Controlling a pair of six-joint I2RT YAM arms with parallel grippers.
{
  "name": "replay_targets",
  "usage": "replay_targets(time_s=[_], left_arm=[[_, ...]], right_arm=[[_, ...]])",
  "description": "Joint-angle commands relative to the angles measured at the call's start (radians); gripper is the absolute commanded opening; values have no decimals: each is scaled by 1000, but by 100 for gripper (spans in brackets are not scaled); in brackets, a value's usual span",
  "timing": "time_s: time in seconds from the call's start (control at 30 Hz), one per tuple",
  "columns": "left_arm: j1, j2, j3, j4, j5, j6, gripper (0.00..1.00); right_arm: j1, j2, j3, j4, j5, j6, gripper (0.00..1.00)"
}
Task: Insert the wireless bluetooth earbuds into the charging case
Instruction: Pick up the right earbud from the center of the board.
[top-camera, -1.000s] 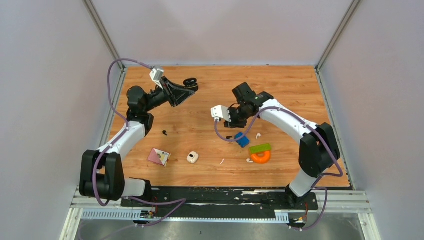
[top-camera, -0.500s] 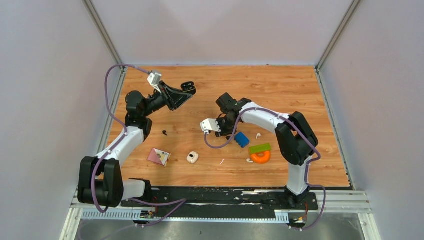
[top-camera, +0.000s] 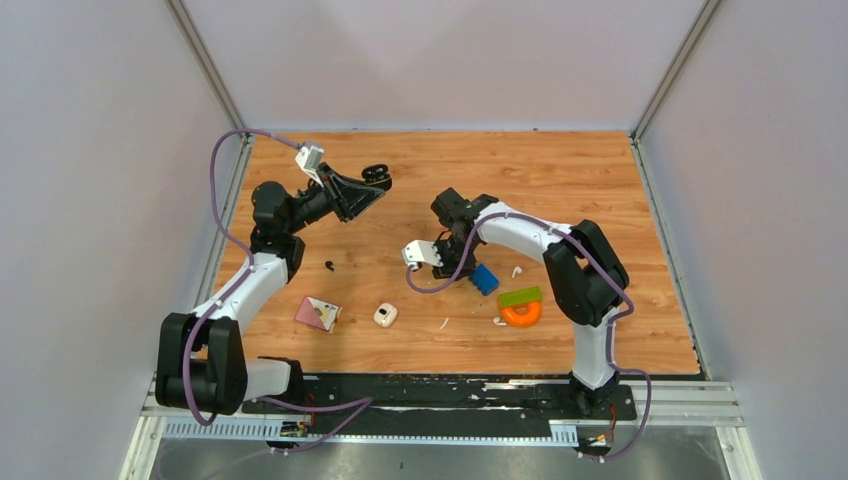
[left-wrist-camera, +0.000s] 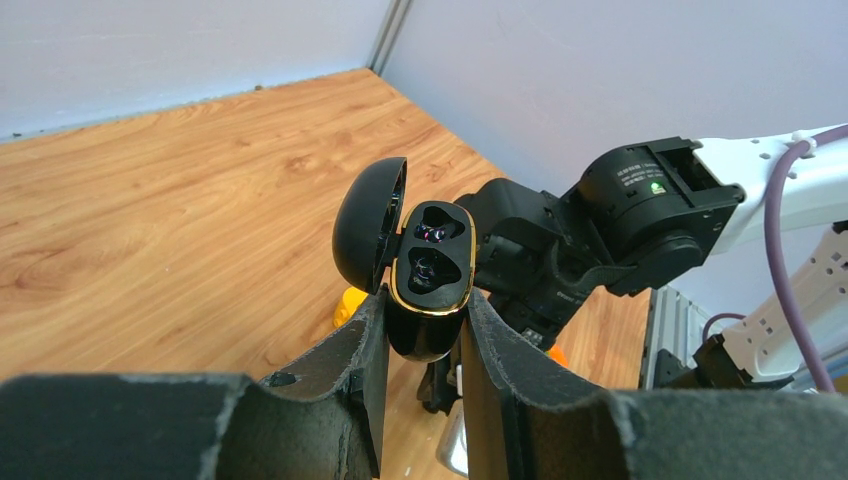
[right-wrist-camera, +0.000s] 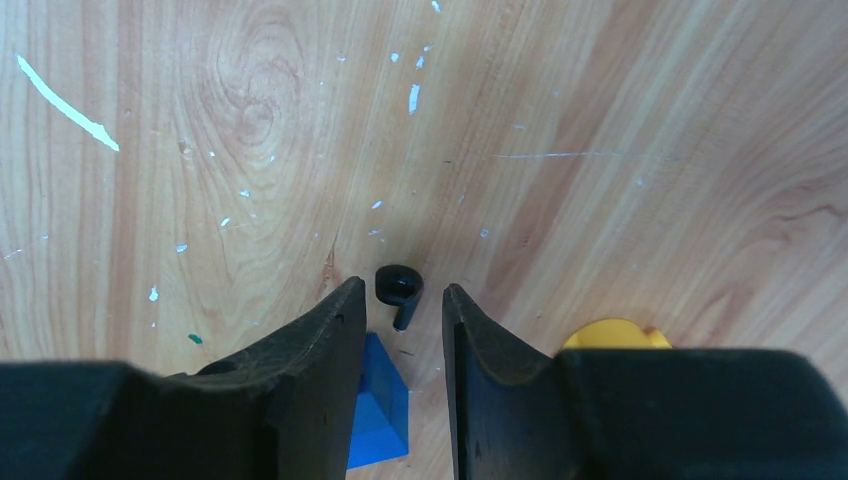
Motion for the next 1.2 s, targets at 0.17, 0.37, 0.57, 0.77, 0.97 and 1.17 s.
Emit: replay_targets(time_s=[0.17,0.37,0.57,0.77,0.97,1.17], left_arm=[[8,-17,12,2,-2,28,0],[7,-19,9,1,-3,32,0],[7,-21,7,-1,-3,34,0],[8,-26,7,-1,-3,32,0],[7,-20,13,-3,-4,31,0],[7,-6,20,-3,-12,31,0]], right_arm=[[0,57,86,-50,-19,28,34],[-1,74,96,-71,-11,27,34],[0,85,94,-91,-8,33,34],[0,94,87,-65,15,43,31],[2,97,76,-33,44,50,29],[4,88,63,-15,52,79,16]])
